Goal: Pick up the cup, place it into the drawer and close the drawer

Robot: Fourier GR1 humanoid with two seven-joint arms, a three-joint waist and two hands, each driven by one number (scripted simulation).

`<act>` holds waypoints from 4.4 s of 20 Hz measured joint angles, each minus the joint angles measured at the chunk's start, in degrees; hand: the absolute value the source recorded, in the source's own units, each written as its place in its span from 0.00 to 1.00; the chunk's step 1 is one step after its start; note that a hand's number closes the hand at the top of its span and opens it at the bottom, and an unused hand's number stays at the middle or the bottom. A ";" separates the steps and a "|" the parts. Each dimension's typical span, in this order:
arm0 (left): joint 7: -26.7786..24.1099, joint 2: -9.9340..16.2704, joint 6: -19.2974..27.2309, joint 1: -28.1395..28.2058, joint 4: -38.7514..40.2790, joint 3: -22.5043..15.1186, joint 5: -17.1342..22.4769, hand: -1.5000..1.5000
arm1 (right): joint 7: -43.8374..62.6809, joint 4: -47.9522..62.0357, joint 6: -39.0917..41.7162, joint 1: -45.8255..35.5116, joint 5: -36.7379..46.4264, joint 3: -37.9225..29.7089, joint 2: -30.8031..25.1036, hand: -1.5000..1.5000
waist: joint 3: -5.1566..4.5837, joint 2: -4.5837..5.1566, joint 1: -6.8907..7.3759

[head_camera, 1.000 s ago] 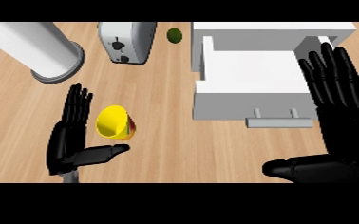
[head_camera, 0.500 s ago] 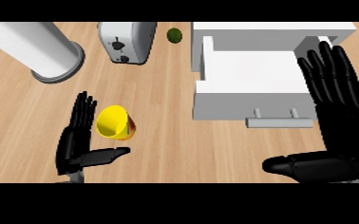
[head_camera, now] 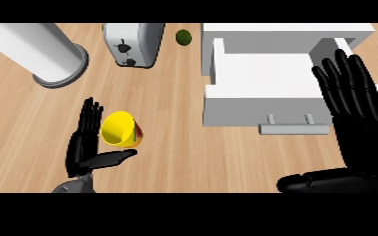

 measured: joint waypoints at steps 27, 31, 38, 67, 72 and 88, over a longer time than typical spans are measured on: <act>-16.71 2.45 -6.96 -13.67 30.51 4.53 2.27 0.00 | 1.77 0.60 -0.02 -2.42 -0.66 -0.98 -0.26 0.00 | -0.01 0.06 -0.14; -16.63 2.23 -9.69 -14.56 31.69 4.58 3.37 0.00 | 2.37 0.52 0.72 -2.98 -2.64 -2.91 -1.34 0.00 | 0.00 0.03 -0.12; -18.32 2.41 -15.73 -17.10 35.86 4.85 4.75 1.00 | 2.10 -1.12 0.34 -0.64 -1.29 -0.83 0.02 0.00 | 0.00 0.07 -0.23; -20.44 2.40 -13.25 -13.44 16.97 1.99 6.36 1.00 | 3.23 -0.81 0.12 -1.42 -1.59 -2.61 -0.96 0.00 | 0.06 -0.24 0.50; -11.79 1.16 -12.72 -12.55 4.50 -1.73 6.90 1.00 | 2.84 -0.30 -0.08 -1.21 -1.00 -1.94 -0.44 0.00 | 0.06 -0.25 0.54; 15.07 -2.68 2.13 -26.19 -16.88 -7.00 7.48 1.00 | 1.43 -0.45 1.03 0.03 -1.71 -3.12 -0.96 0.00 | 0.04 -0.04 -0.13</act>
